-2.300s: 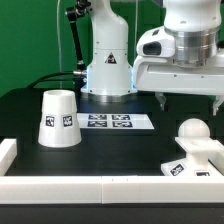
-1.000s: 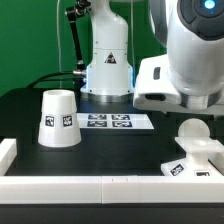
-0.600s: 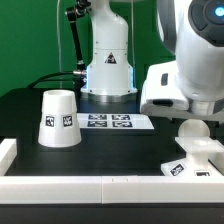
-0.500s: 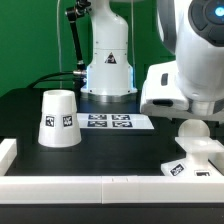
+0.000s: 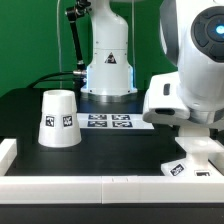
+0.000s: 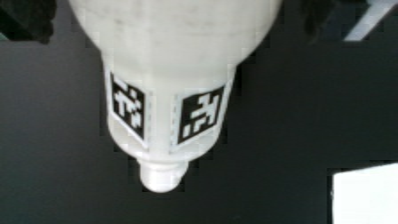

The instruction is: Assemble lamp

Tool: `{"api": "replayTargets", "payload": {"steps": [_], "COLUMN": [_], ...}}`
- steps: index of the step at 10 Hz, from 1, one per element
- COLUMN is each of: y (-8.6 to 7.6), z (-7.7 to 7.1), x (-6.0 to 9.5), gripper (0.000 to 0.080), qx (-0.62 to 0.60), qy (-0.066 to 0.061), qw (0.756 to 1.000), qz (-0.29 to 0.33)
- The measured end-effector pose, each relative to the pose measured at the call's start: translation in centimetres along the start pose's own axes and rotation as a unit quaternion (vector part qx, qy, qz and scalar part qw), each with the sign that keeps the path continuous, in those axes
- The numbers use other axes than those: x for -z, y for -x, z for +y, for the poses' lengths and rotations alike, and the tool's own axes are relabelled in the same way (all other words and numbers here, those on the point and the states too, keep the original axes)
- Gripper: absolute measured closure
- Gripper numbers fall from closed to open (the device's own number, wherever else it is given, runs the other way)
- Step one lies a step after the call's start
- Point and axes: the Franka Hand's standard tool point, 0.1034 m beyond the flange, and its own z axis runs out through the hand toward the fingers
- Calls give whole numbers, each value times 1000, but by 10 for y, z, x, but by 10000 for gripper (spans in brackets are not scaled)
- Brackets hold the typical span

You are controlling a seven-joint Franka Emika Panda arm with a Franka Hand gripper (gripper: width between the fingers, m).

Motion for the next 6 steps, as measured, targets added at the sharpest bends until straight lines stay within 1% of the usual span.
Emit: {"api": "replayTargets", "payload": {"steps": [2,5,6], "y": [-5,-6,-6], "z": [1,2,2], "x": [-3,-6,-6], "gripper": [101,101,199], "qx": [0,-2,-2], "qy": [-2,-1,-1], "qw": [1000,1000,1000], "qz": [10,9,9]}}
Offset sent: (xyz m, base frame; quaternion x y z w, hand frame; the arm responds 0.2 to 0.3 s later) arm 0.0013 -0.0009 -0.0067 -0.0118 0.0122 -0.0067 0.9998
